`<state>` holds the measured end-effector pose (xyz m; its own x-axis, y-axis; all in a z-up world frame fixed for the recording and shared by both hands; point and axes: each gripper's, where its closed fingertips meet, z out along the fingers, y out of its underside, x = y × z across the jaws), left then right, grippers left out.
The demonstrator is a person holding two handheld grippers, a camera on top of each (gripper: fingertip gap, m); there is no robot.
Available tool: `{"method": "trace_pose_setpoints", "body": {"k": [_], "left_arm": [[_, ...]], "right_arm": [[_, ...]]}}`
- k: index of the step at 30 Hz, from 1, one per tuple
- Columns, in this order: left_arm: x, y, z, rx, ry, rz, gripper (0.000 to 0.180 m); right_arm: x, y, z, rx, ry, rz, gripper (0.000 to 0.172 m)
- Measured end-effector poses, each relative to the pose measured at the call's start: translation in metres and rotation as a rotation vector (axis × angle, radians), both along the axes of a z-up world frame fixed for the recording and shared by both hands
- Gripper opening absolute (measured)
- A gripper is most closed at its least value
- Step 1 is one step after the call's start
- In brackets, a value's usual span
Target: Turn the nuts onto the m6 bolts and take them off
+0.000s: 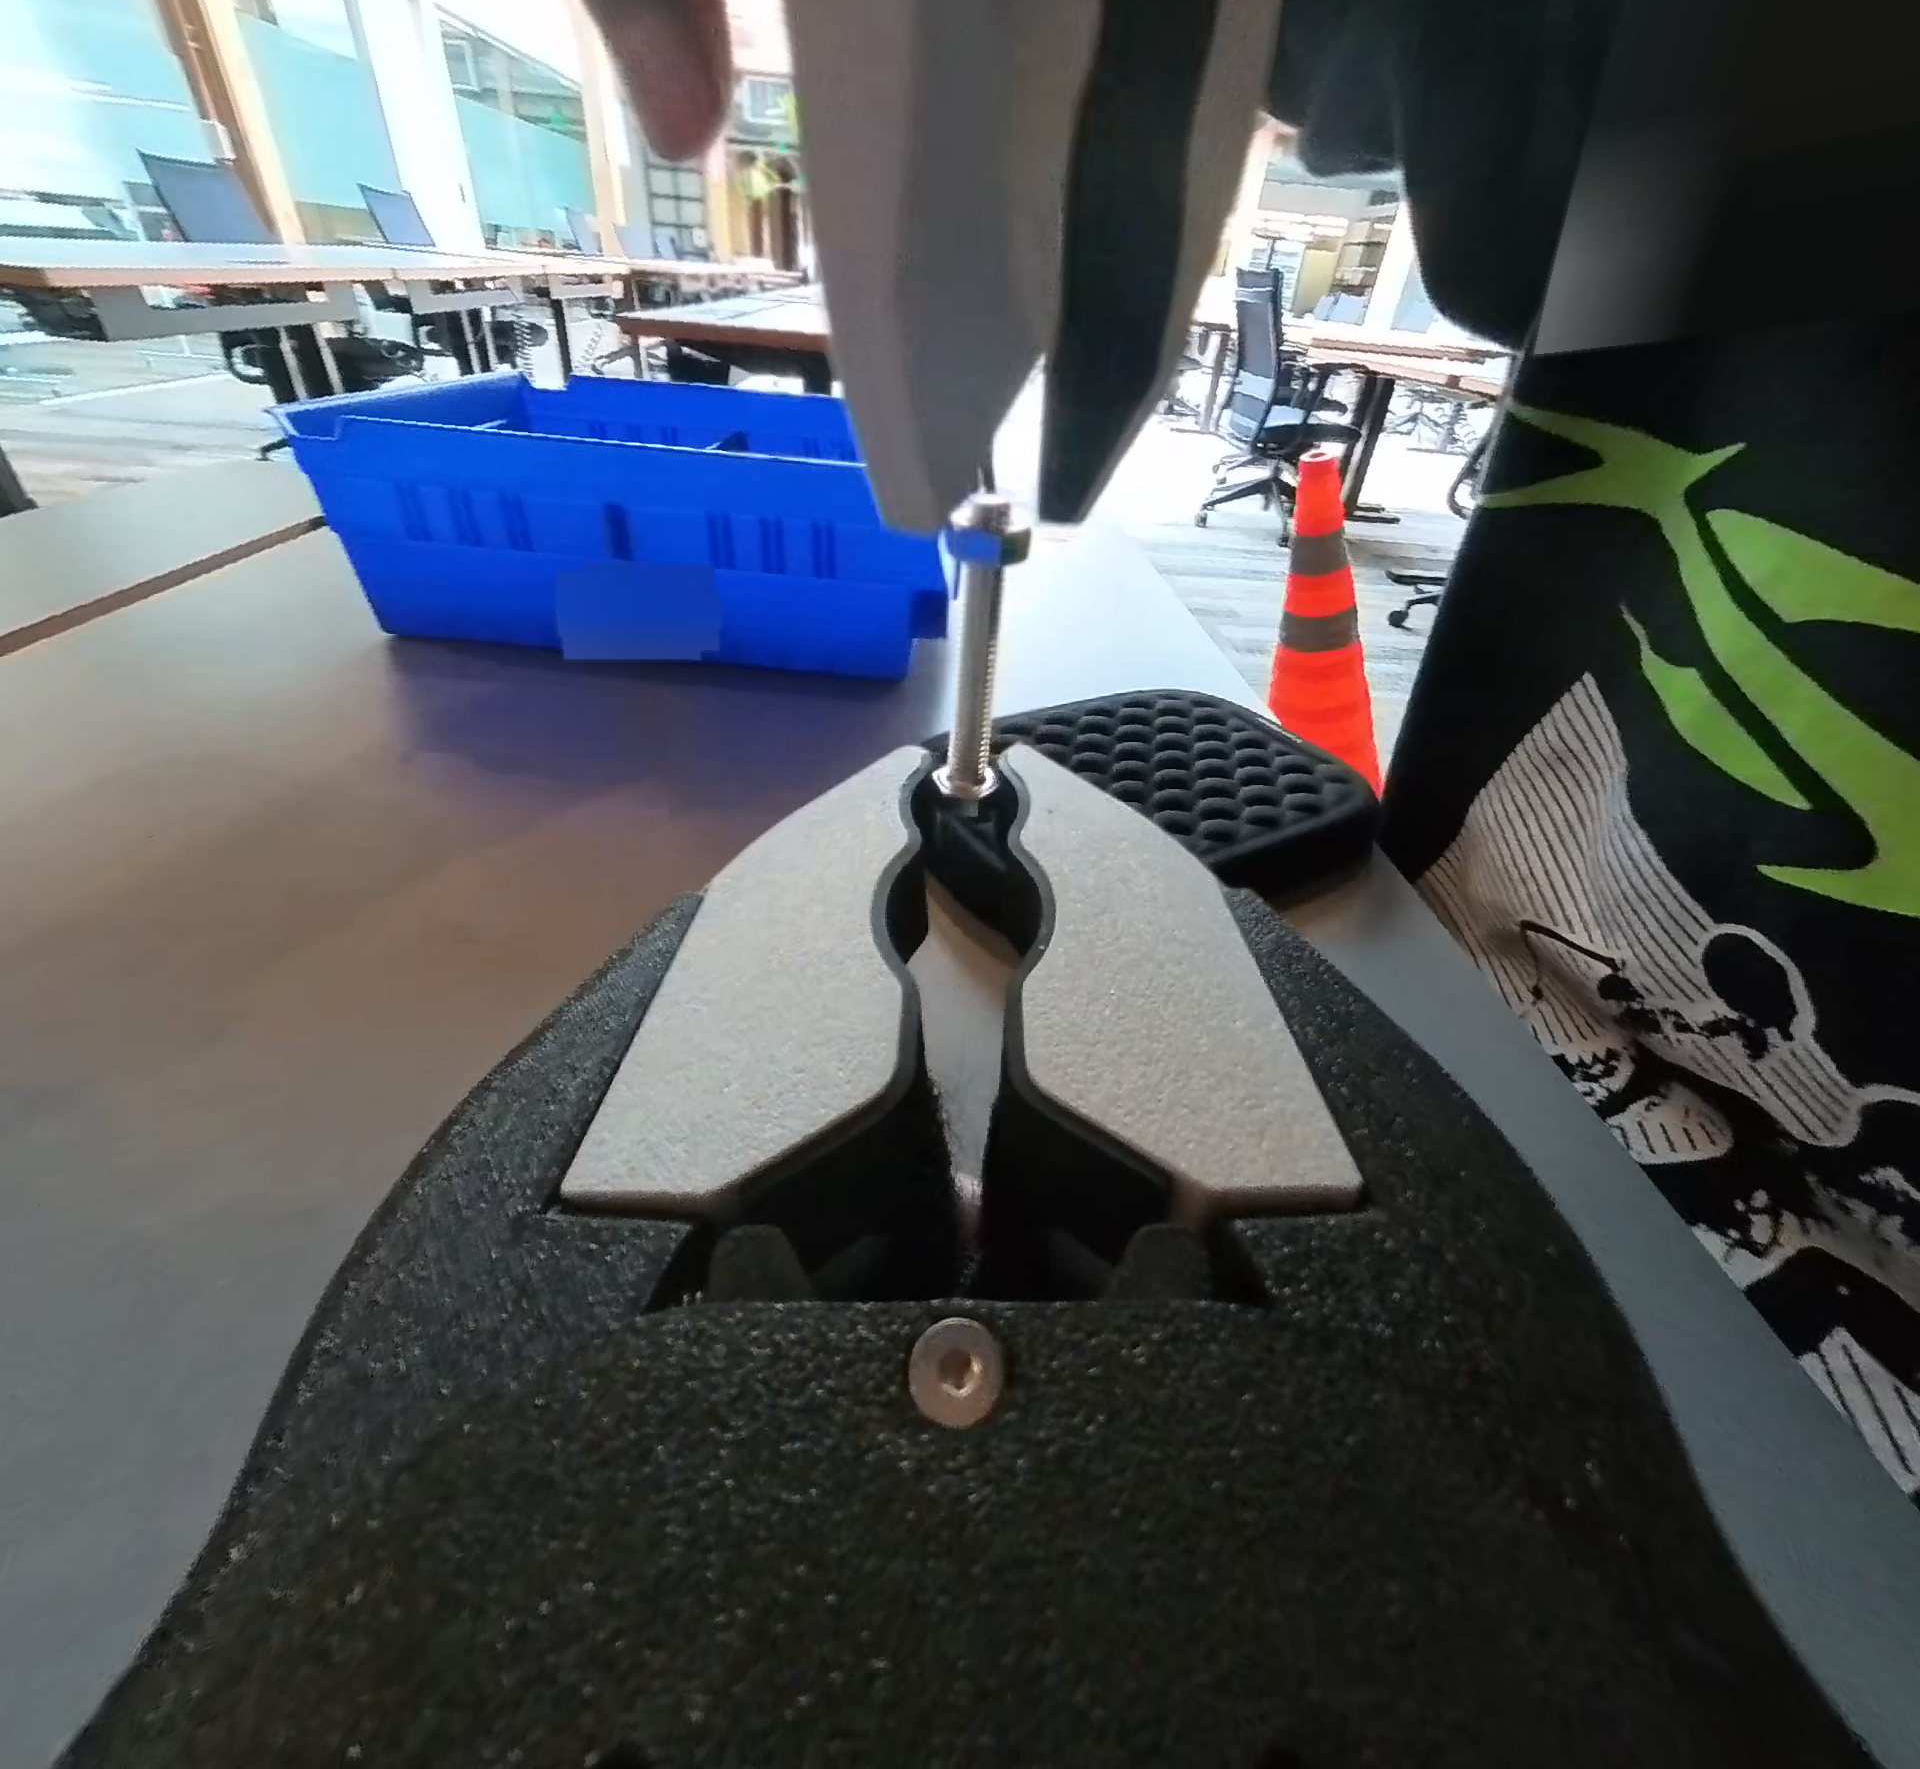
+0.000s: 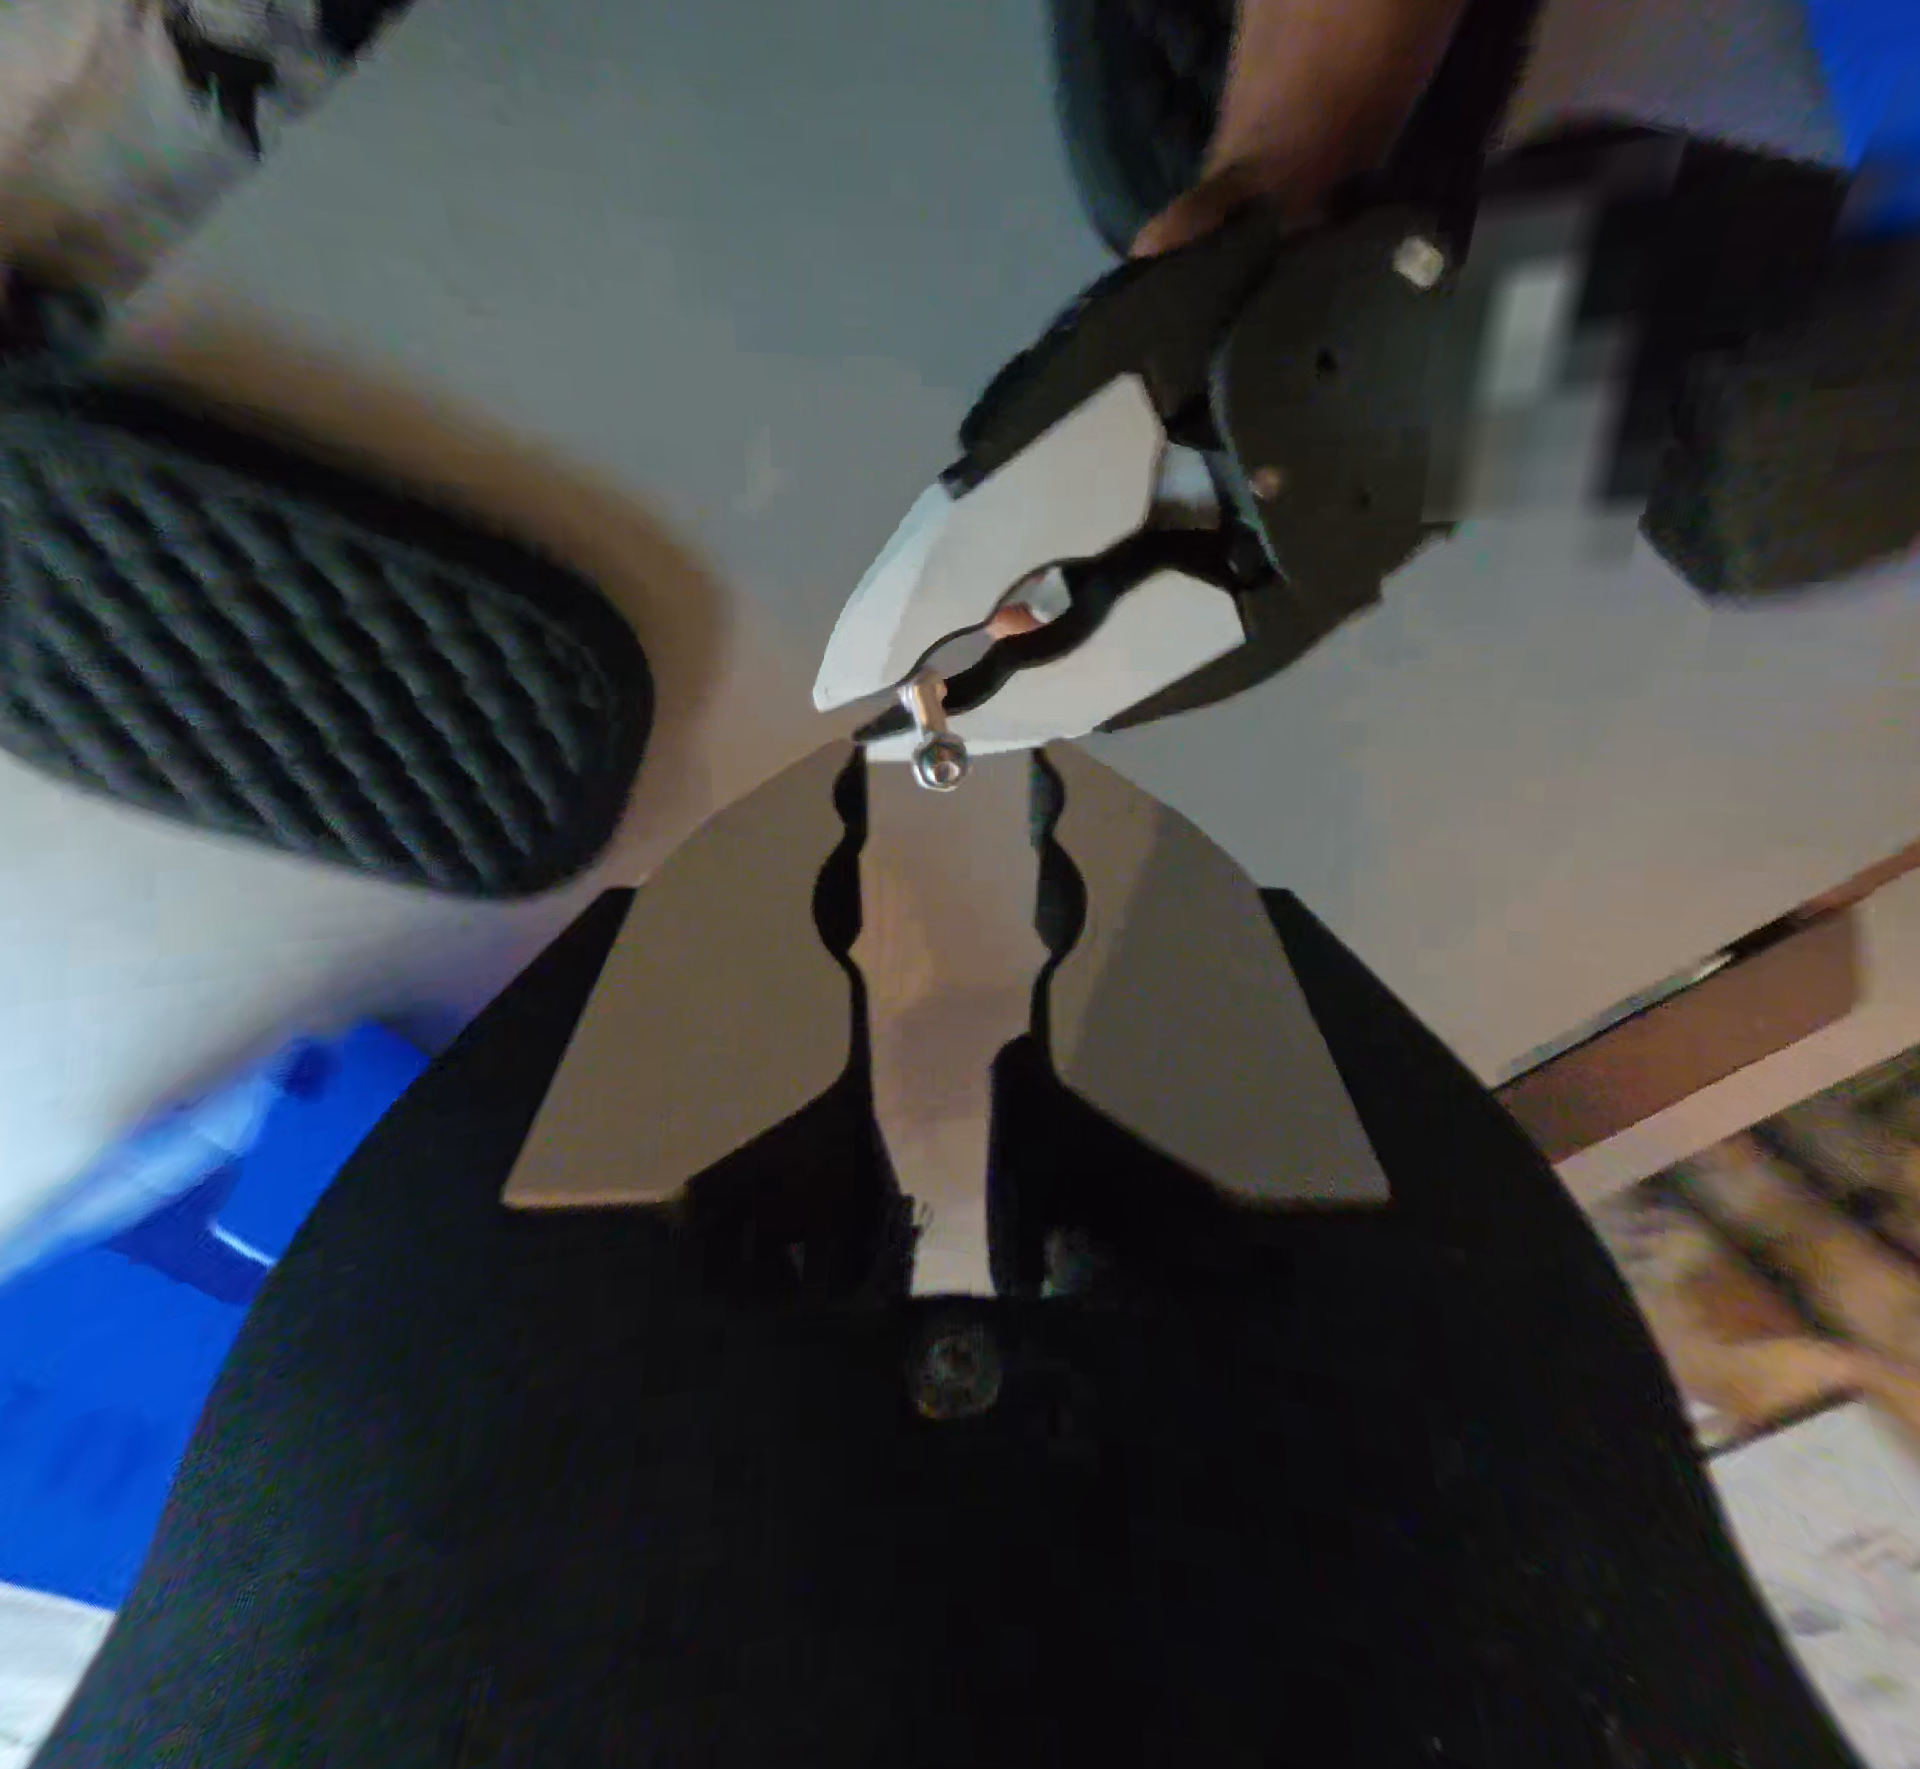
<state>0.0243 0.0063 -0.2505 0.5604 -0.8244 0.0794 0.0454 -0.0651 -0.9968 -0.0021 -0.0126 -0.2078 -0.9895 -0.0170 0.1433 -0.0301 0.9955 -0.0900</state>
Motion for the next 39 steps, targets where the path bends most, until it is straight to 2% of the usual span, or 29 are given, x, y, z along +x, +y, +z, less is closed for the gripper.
{"method": "trace_pose_setpoints", "body": {"k": [2, 4, 6, 8, 11, 17, 20, 23, 26, 30, 32, 34, 36, 37, 39], "left_arm": [[-0.002, 0.003, 0.000, 0.005, 0.005, 0.038, 0.008], [-0.005, 0.007, -0.001, 0.007, 0.012, 0.082, 0.009], [-0.007, 0.010, -0.001, 0.007, 0.019, 0.115, 0.009], [-0.007, 0.011, -0.002, 0.008, 0.024, 0.127, 0.009], [-0.007, 0.011, -0.002, 0.012, 0.033, 0.133, 0.009], [-0.008, 0.012, -0.002, 0.007, 0.032, 0.143, 0.009], [-0.008, 0.012, -0.002, 0.003, 0.027, 0.137, 0.009], [-0.006, 0.009, -0.003, 0.003, 0.029, 0.107, 0.009], [-0.003, 0.006, -0.003, -0.005, 0.025, 0.066, 0.009], [0.001, 0.000, -0.003, -0.010, 0.025, 0.005, 0.009], [0.002, -0.001, -0.002, -0.011, 0.016, -0.015, 0.009], [0.001, -0.002, -0.001, -0.012, 0.003, -0.022, 0.009], [0.000, -0.001, 0.000, -0.013, -0.007, -0.018, 0.008], [-0.001, -0.001, 0.000, -0.012, -0.011, -0.013, 0.009], [-0.002, 0.000, 0.001, -0.009, -0.013, 0.004, 0.009]], "right_arm": [[-0.006, 0.005, 0.007, -0.076, -0.001, -0.312, 0.036], [-0.007, 0.011, 0.007, -0.147, -0.023, -0.632, 0.035], [-0.003, 0.016, 0.004, -0.203, -0.054, -0.856, 0.033], [0.000, 0.019, -0.001, -0.215, -0.056, -0.933, 0.033], [-0.001, 0.018, -0.006, -0.208, -0.024, -0.941, 0.033], [-0.003, 0.014, -0.010, -0.223, -0.035, -0.977, 0.016], [-0.003, 0.013, -0.010, -0.215, -0.026, -0.940, 0.011], [0.000, 0.012, -0.010, -0.159, -0.025, -0.765, 0.010], [0.002, 0.010, -0.010, -0.063, -0.006, -0.439, 0.010], [0.005, 0.005, -0.010, 0.085, 0.026, 0.093, 0.010], [0.004, 0.003, -0.010, 0.125, 0.026, 0.235, 0.010], [0.002, 0.003, -0.009, 0.157, 0.016, 0.288, 0.010], [0.000, 0.004, -0.008, 0.155, 0.016, 0.253, 0.011], [-0.002, 0.003, -0.007, 0.136, 0.021, 0.186, 0.013], [-0.004, 0.000, -0.002, 0.040, 0.015, -0.014, 0.034]]}}
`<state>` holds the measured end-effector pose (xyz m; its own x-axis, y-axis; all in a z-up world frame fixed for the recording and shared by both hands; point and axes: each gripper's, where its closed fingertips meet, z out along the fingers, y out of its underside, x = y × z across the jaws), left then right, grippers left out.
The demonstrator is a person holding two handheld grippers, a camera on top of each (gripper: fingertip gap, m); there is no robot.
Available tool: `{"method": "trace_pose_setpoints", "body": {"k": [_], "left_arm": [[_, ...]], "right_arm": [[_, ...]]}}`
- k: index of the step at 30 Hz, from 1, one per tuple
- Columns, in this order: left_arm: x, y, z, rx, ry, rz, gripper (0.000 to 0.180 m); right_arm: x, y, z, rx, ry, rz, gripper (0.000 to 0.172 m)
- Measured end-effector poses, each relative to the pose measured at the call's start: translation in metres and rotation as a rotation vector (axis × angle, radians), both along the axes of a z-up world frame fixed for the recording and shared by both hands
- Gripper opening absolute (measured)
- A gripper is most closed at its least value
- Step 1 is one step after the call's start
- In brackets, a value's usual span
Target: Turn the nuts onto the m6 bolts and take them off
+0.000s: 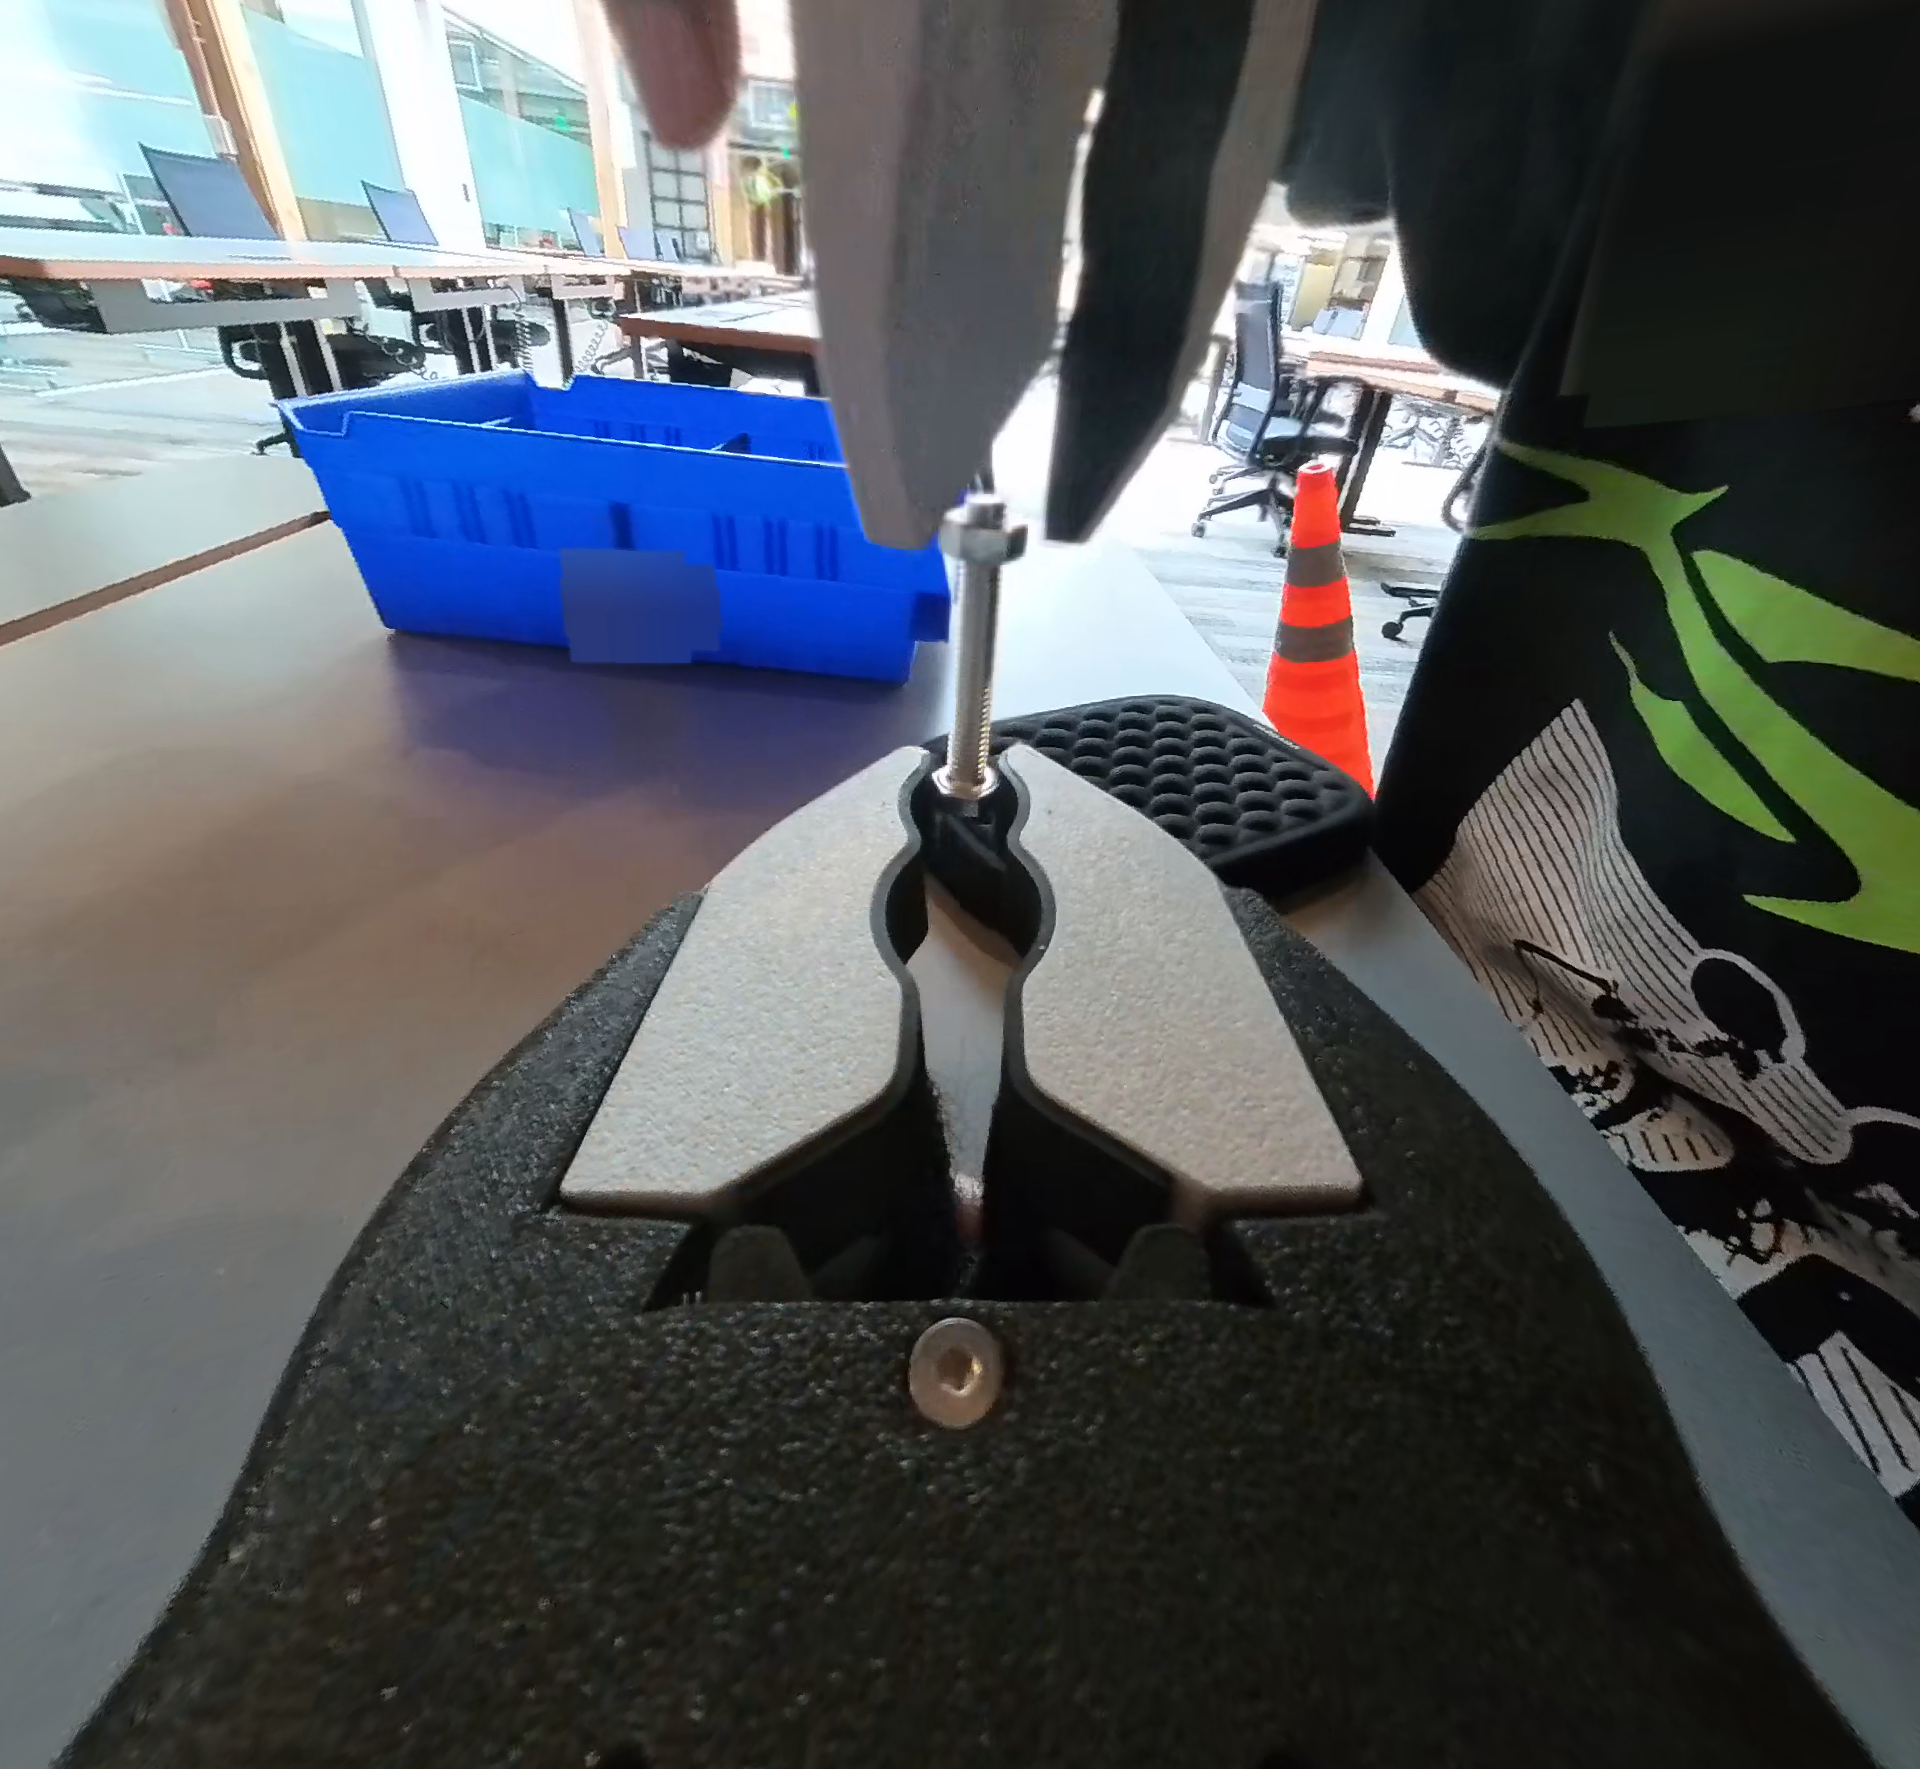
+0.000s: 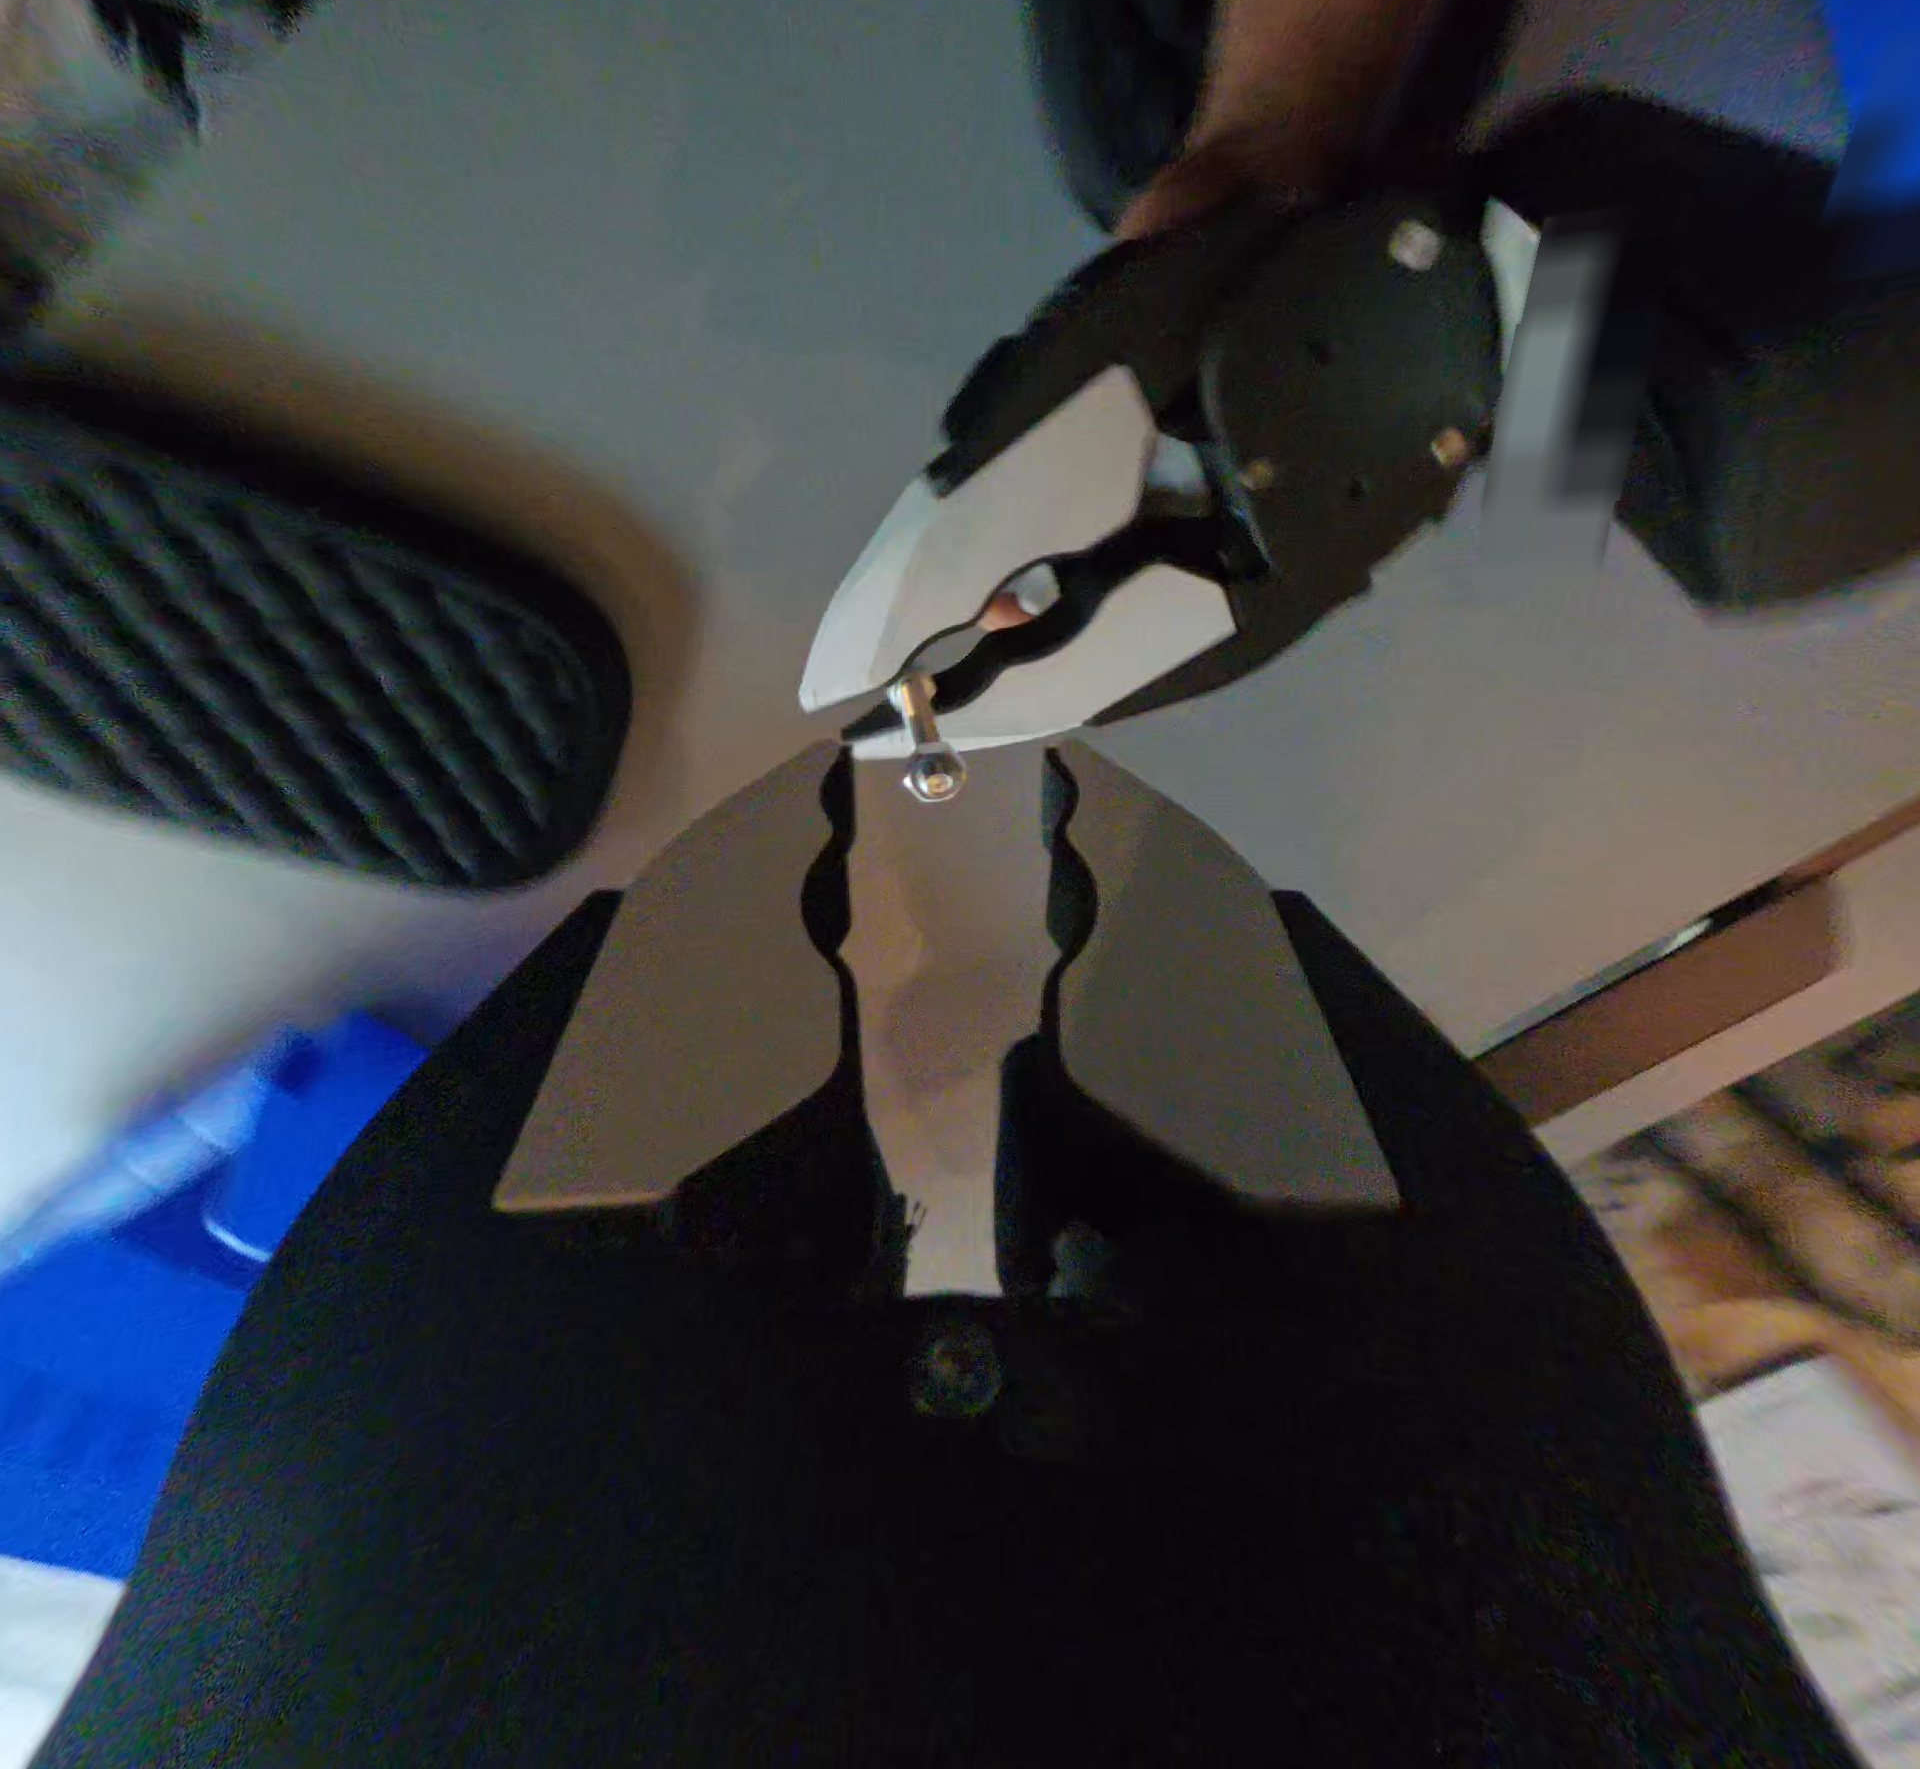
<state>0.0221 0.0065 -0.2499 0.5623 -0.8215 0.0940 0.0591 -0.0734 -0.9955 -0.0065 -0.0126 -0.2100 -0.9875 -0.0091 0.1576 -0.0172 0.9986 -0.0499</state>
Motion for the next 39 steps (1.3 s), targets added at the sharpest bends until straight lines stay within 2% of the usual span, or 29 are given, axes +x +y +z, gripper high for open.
{"method": "trace_pose_setpoints", "body": {"k": [2, 5, 7, 10, 14, 19, 20, 23, 26, 29, 33, 34, 37, 39], "left_arm": [[-0.001, 0.002, 0.000, 0.001, 0.001, 0.023, 0.009], [-0.004, 0.005, 0.000, 0.001, 0.005, 0.057, 0.009], [-0.004, 0.006, -0.001, 0.000, 0.009, 0.069, 0.009], [-0.004, 0.007, -0.001, 0.004, 0.013, 0.080, 0.009], [-0.005, 0.008, -0.001, 0.003, 0.014, 0.088, 0.009], [-0.005, 0.008, -0.002, 0.003, 0.020, 0.089, 0.009], [-0.005, 0.008, -0.002, 0.001, 0.020, 0.089, 0.009], [-0.004, 0.007, -0.002, -0.003, 0.017, 0.076, 0.009], [-0.002, 0.004, -0.001, -0.004, 0.014, 0.045, 0.009], [0.000, 0.001, -0.001, -0.002, 0.010, 0.009, 0.009], [0.005, -0.004, -0.002, -0.001, 0.023, -0.043, 0.009], [0.006, -0.005, -0.002, -0.001, 0.025, -0.055, 0.009], [0.007, -0.007, -0.002, 0.004, 0.023, -0.069, 0.008], [0.005, -0.006, -0.001, 0.003, 0.012, -0.062, 0.008]], "right_arm": [[-0.002, 0.001, 0.005, -0.114, -0.018, -0.293, 0.042], [-0.003, 0.007, 0.005, -0.270, -0.057, -0.781, 0.036], [0.002, 0.013, 0.000, -0.308, -0.093, -0.951, 0.035], [0.004, 0.027, -0.008, -0.250, -0.034, -0.987, 0.037], [0.002, 0.018, -0.008, -0.274, -0.045, -0.990, 0.033], [-0.001, 0.014, -0.007, -0.283, -0.049, -1.000, 0.019], [0.000, 0.012, -0.007, -0.286, -0.055, -0.990, 0.012], [0.002, 0.012, -0.007, -0.241, -0.055, -0.907, 0.011], [0.005, 0.011, -0.007, -0.174, -0.053, -0.709, 0.011], [0.007, 0.008, -0.007, -0.073, -0.033, -0.376, 0.010], [0.011, 0.003, -0.008, 0.080, 0.016, 0.180, 0.010], [0.011, 0.000, -0.008, 0.097, 0.021, 0.269, 0.010], [0.010, -0.002, -0.007, 0.144, 0.015, 0.359, 0.010], [0.008, 0.001, -0.006, 0.147, 0.017, 0.313, 0.011]]}}
